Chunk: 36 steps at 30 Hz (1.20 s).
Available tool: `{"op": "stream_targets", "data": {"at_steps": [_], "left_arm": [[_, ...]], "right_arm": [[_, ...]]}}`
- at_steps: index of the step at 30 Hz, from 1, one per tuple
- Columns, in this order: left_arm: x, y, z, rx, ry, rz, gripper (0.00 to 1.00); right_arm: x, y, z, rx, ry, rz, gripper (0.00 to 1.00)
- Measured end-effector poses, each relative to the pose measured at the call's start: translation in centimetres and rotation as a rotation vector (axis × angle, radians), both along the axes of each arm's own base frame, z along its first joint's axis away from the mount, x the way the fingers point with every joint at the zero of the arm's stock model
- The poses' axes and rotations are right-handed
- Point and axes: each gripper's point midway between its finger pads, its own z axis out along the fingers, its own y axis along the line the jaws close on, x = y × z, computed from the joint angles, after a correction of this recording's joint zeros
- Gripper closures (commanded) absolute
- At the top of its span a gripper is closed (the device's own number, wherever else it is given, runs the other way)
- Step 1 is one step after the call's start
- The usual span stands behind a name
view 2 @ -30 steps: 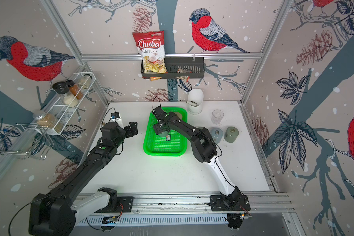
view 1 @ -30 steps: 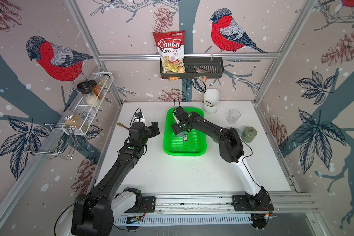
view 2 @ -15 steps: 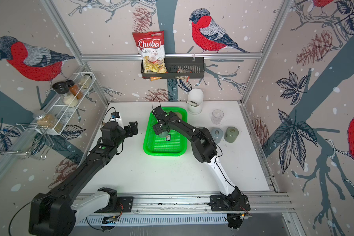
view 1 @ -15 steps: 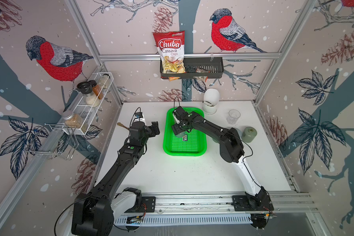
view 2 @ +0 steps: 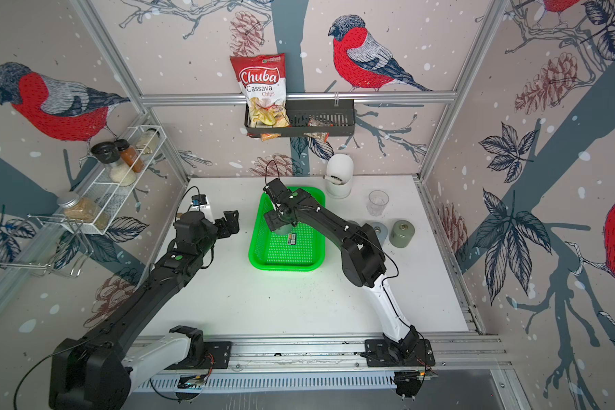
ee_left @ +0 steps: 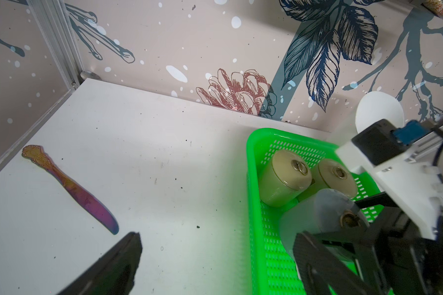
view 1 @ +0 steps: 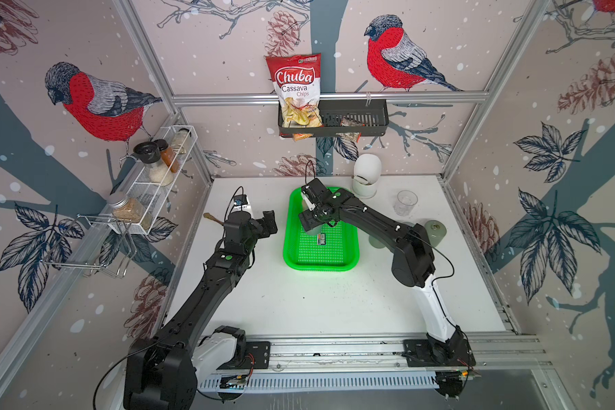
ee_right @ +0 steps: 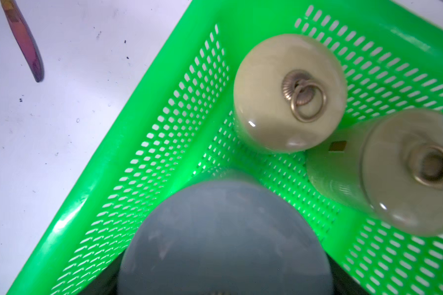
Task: Take the tea canister out of the basket
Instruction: Pick up the tea canister from the basket.
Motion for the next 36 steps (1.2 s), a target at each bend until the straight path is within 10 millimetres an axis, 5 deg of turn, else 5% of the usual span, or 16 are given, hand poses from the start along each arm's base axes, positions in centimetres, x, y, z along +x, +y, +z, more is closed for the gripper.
{"op": "stream_targets", "data": {"at_steps": [10,17,28,36], "left_arm": [[0.1,-0.2,0.3,-0.025,-0.005,-0.003,0.03],[0.0,-0.5,0.3,-0.036,-0.003,-0.015,0.03],[0.4,-0.7,-0.2,-0.038,0.008,-0.021,0.03],[0.6,-1.1,0.0,-0.049,0.000,-0.041,0.03]], "right_arm": [[-1.4,-3.9,6.1,0.009,-0.084,-0.046,1.00],[-3.2,-8.6,9.3,0.006,-0.134,-0.101,1.00],[-8.2,-18.4,8.5,-0.018,-0.124,-0.250,1.00],[-9.5,-24.9,2.8,-0.069,-0.041,-0.405,1.00]]}}
